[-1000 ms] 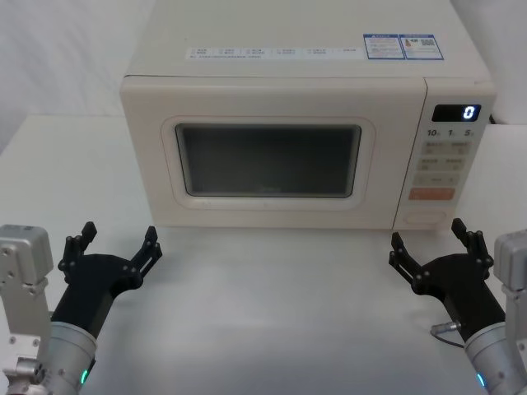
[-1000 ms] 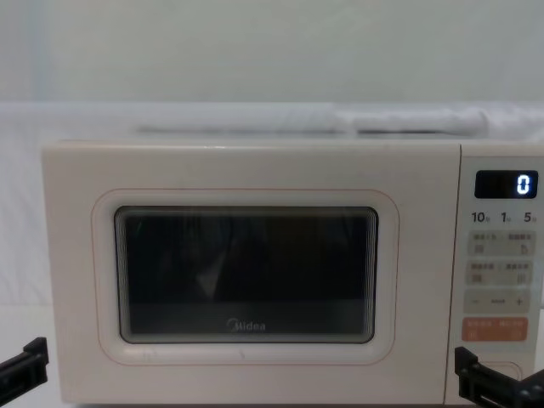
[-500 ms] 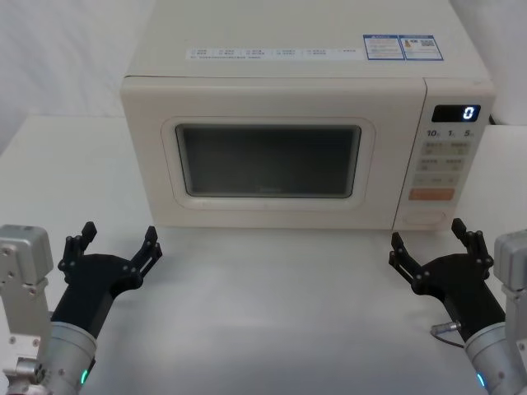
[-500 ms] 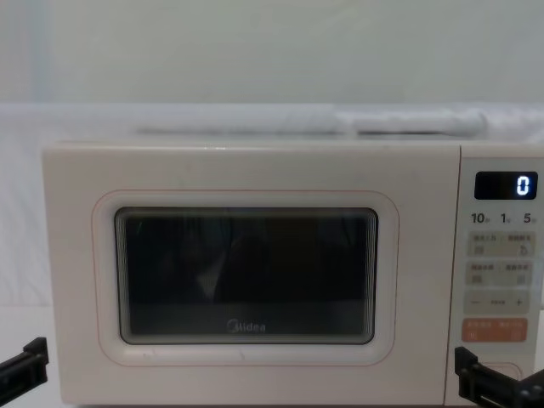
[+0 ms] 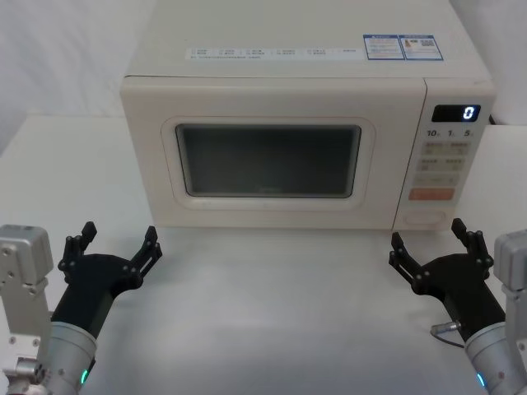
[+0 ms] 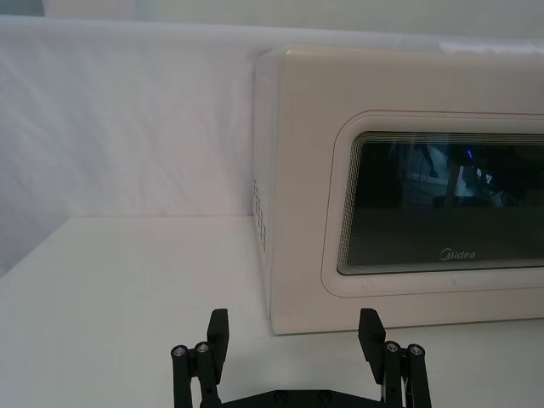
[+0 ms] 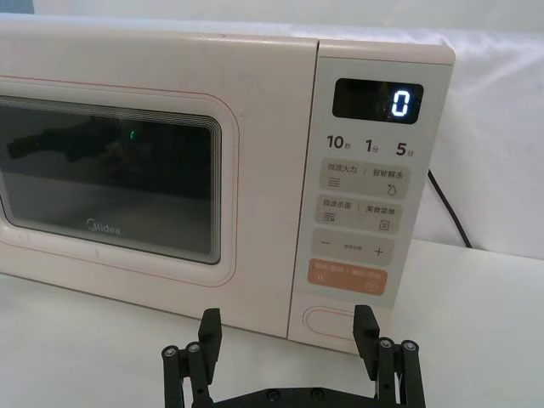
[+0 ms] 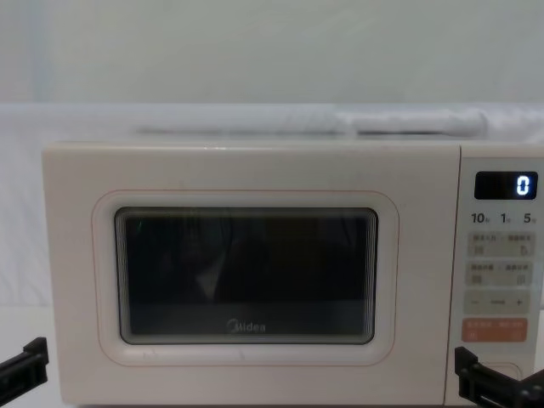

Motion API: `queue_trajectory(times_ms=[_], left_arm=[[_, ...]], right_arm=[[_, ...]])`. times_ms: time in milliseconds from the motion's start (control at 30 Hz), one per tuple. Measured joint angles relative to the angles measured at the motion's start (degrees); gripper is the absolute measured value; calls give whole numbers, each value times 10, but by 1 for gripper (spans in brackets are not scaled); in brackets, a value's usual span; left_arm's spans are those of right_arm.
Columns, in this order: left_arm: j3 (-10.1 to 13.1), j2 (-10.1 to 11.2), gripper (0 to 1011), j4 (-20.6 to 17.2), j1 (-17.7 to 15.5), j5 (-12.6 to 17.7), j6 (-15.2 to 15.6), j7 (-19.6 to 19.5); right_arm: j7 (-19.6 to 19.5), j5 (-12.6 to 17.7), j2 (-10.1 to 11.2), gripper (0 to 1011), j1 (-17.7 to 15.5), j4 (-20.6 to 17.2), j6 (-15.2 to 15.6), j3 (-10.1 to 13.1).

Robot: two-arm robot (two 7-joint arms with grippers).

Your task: Press the button to open the microwave door with one hand; close the microwave door with the other hand.

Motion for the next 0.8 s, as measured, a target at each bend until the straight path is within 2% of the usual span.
queue_trajectory(times_ms=[167,267,533,600,667,700,767,800], left_arm=[[0,0,1001,0,0,0,0,0],[0,0,1001,0,0,0,0,0],[0,0,1001,0,0,0,0,0],[0,0,1001,0,0,0,0,0],[0,0,1001,0,0,0,0,0],[0,0,1001,0,0,0,0,0],[0,0,1001,0,0,0,0,0],[0,0,1001,0,0,0,0,0]], right_arm=[[0,0,0,999,0,0,0,0],[0,0,0,944,0,0,0,0],[0,0,0,737,0,0,0,0],[0,0,0,652,0,0,0,0],[0,0,0,612,0,0,0,0],[0,0,0,549,0,0,0,0],[0,0,0,508,0,0,0,0],[0,0,0,450,0,0,0,0]])
